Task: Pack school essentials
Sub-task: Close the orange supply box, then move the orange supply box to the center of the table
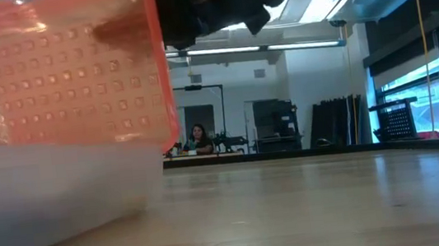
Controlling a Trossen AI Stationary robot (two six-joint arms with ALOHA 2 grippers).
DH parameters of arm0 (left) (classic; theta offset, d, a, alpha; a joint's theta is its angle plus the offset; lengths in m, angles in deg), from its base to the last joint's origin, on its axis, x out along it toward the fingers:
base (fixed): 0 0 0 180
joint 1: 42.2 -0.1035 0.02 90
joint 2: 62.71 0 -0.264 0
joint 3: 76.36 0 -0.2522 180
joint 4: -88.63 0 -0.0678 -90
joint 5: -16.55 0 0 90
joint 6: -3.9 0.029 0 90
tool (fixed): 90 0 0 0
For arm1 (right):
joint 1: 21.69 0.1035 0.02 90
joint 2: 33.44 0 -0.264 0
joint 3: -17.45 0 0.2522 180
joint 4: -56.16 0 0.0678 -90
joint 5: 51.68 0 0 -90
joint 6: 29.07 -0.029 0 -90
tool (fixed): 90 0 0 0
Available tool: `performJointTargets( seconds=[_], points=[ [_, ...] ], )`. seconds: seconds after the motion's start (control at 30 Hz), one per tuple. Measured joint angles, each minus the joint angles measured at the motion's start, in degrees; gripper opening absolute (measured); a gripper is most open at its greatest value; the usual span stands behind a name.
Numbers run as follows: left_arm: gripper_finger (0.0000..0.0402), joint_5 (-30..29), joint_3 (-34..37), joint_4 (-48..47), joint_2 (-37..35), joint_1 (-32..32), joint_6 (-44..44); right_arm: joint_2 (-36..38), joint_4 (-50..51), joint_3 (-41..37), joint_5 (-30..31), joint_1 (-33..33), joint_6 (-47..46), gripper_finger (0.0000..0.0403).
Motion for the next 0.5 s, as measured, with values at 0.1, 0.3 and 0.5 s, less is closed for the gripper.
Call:
performJointTargets(
  seconds=[0.1, 0.3, 0.5],
  points=[
    [0.0104, -2.8, 0.0, -0.9, -2.8, 0.3, 0.3, 0.0, 1.1, 0.2, 1.1, 1.4, 1.3, 0.0007],
    [0.0104, -3.7, 0.0, -2.0, -4.0, 0.3, 0.3, -0.5, 6.1, 0.2, 1.1, 2.3, 1.3, 0.0007],
    [0.0104, -3.6, 0.0, -0.4, 2.4, 0.3, 0.3, 1.4, 13.6, 0.1, 6.1, 2.7, 1.4, 0.0007]
  ],
)
